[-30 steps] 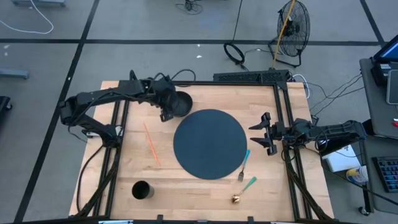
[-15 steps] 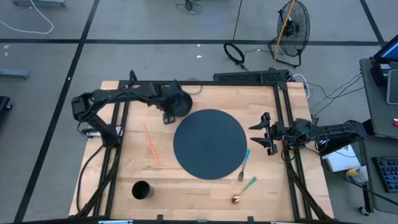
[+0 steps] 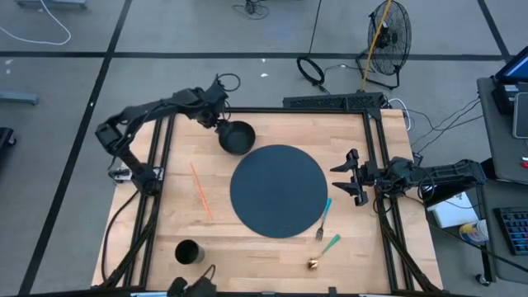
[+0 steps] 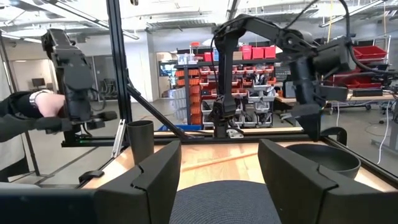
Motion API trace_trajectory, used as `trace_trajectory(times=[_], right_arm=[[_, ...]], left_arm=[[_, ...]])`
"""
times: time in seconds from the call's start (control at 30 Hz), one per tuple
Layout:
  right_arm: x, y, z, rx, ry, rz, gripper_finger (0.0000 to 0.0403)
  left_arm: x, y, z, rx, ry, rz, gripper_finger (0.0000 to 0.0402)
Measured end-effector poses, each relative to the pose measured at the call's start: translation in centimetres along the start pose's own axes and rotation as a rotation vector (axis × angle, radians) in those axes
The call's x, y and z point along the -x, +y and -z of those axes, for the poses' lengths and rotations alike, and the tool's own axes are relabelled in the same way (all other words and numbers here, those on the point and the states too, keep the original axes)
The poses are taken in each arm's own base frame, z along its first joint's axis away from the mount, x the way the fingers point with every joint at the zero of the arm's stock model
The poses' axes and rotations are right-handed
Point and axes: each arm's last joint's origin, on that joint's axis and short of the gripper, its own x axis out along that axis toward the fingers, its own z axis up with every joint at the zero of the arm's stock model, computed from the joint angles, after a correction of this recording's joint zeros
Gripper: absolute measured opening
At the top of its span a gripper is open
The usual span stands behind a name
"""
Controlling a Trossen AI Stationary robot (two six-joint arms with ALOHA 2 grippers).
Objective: Pick & Place Utensil
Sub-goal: Put the black bowl on the blue table placemat
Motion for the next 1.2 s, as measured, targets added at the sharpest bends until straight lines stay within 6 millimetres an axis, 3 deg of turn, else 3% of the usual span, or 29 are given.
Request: trace_trajectory(times=[0.43, 0.97, 1.07, 1.2], right_arm=[[0.0, 0.0, 0.0, 0.000, 0.001, 0.000, 0.0210], [0.0, 0.0, 0.0, -0.002, 0.001, 0.000, 0.0210], [0.0, 0.0, 0.0, -0.002, 0.001, 0.000, 0.0210], [0.0, 0.0, 0.0, -0.002, 0.001, 0.000, 0.0210]], left_arm=[[-3.2, -0.3, -0.1, -0.017, 0.102, 0.034, 0.0226], [-3.7, -0.3, -0.1, -0.080, 0.115, 0.043, 0.0019], [-3.7, -0.3, -0.2, -0.084, 0.111, 0.051, 0.0009], [-3.7, -0.3, -0.2, -0.087, 0.114, 0.038, 0.0026]])
